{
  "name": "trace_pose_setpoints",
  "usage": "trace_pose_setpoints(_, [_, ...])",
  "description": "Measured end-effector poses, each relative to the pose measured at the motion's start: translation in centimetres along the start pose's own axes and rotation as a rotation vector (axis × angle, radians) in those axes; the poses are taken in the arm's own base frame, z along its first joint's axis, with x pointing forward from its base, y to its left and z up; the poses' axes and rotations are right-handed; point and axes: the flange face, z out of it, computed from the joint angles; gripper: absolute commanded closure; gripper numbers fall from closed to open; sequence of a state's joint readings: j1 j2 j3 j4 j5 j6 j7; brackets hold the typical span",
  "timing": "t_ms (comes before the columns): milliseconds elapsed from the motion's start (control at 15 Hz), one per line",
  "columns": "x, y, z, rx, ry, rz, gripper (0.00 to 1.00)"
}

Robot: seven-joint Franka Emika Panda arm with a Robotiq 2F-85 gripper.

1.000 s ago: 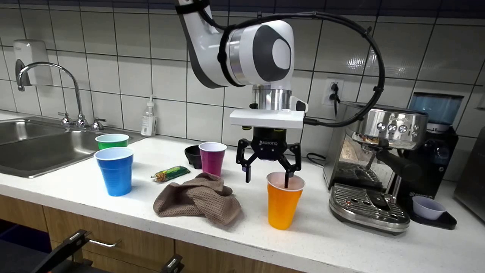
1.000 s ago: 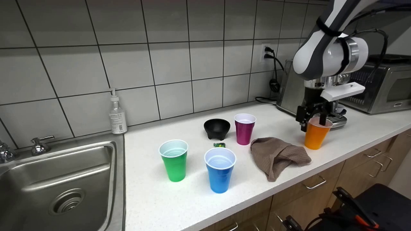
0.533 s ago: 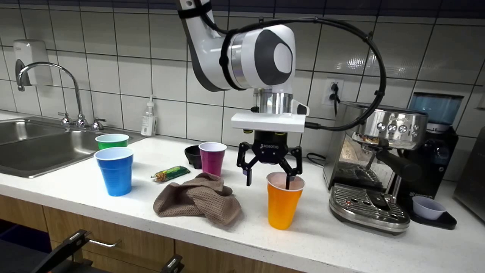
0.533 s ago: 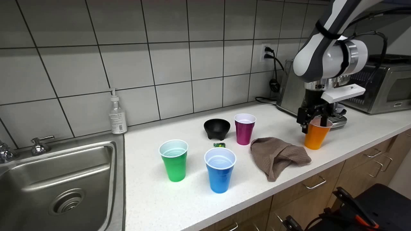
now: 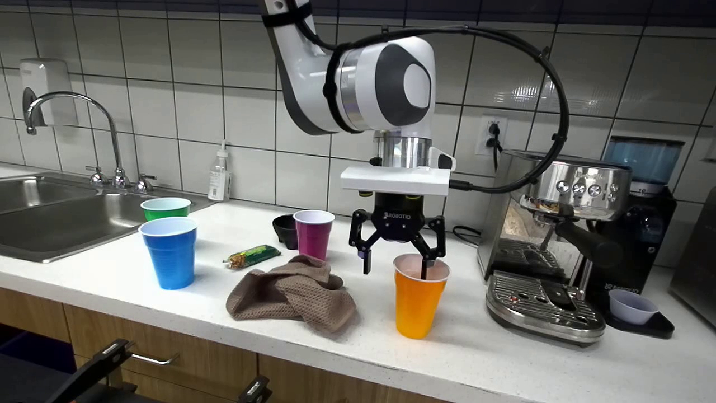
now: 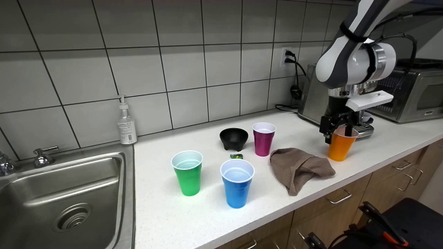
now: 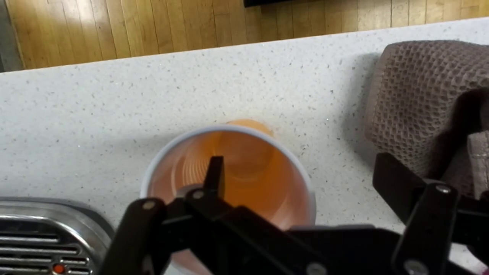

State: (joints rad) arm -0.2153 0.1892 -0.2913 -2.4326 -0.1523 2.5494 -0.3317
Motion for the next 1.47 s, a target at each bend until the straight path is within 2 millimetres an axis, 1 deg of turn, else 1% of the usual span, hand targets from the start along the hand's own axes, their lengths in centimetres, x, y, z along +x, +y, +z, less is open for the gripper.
trace_pose_setpoints(533, [0.07,-0.14,-0.01,0.0,0.003,-0.003,0.0])
trace_pose_setpoints(933, [0.44,-0.36,-0.25,-0.011,0.04,-0.01,0.0])
trace_pose_setpoints(1000, [0.44,-0.35,-0.25,-0.012,0.044,-0.009,0.25])
trace_pose_setpoints(1067, [0.43,-0.34,-0.24,-0.013,0.047,-0.009,0.28])
trace_pose_setpoints(1133, [0.42,-0.34,-0.23,-0.014,0.052,-0.009,0.34])
trace_pose_setpoints(1267, [0.38,-0.34,-0.2,-0.017,0.061,-0.009,0.51])
trace_pose_setpoints(1467, [0.31,-0.3,-0.13,-0.018,0.068,-0.009,0.73])
